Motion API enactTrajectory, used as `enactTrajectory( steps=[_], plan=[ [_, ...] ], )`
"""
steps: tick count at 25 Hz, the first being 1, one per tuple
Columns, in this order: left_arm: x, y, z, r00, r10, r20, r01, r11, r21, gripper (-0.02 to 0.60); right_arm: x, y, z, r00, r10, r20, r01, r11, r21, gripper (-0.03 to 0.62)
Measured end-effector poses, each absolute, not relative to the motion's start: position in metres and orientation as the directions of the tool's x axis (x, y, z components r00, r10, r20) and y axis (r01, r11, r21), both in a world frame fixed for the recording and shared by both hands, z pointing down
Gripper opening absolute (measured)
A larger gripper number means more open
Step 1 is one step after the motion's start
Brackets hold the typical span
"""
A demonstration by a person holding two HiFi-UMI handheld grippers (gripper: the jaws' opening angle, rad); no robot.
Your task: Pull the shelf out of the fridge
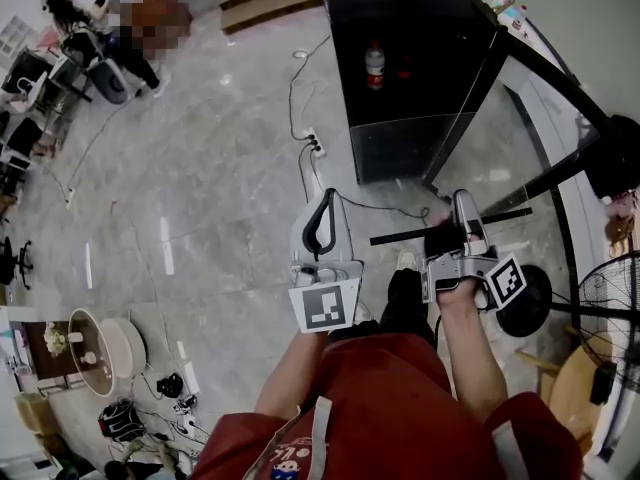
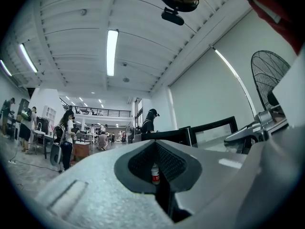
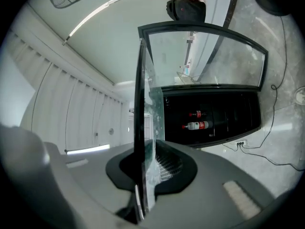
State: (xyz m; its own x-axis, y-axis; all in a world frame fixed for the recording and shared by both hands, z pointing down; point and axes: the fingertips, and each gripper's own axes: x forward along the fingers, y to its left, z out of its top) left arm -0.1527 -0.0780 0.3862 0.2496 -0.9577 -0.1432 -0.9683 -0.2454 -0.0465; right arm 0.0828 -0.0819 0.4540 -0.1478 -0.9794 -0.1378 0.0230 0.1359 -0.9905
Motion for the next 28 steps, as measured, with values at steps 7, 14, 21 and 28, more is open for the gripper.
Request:
enactTrajectory(
  steps=[7,14,21,28],
  plan=[
    [-0.156,-0.058,0.38,0.282,-0.948,-0.147,-0.959,-0.277,-0.057,0.003,0.079,-0.05,0.421,-0.152,-0.971,-0.185,0.001,0.187,-0.982,0.025],
    [-0.169,-0.044,0.38,0.273,-0.95,-0.152,-0.962,-0.269,-0.052,0.003,0.076,-0.034,0.411,-0.13,-0.966,-0.223,0.03,0.221,-0.975,0.025],
    [-0.17,-0.047,0.381,0.275,-0.948,-0.158,-0.961,-0.27,-0.055,0.003,0.072,-0.043,0.408,-0.134,-0.961,-0.243,0.036,0.24,-0.97,0.025],
    [-0.171,-0.048,0.37,0.276,-0.944,-0.18,-0.961,-0.271,-0.054,0.003,0.071,-0.045,0.402,-0.135,-0.959,-0.249,0.033,0.247,-0.969,0.025]
  ],
)
